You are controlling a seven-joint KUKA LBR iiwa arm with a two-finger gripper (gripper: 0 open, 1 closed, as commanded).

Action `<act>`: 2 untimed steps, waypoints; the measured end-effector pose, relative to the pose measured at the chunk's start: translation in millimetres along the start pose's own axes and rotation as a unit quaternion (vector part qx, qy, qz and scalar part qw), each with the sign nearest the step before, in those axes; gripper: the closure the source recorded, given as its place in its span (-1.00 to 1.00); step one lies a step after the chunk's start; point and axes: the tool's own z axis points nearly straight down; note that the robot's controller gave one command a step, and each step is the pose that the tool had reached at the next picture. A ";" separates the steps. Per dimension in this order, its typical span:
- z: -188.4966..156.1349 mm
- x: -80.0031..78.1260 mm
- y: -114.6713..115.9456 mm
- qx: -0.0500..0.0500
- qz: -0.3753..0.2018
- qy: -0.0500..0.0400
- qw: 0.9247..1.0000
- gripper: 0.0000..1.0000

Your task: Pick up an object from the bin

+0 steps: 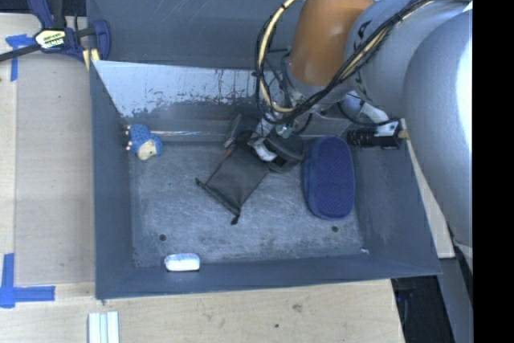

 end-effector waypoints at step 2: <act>-57.9 -0.3 -2.4 0.000 -0.003 0.001 1.000 1.00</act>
Offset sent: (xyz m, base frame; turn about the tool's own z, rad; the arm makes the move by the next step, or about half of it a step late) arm 0.0000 0.0000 0.0314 0.0000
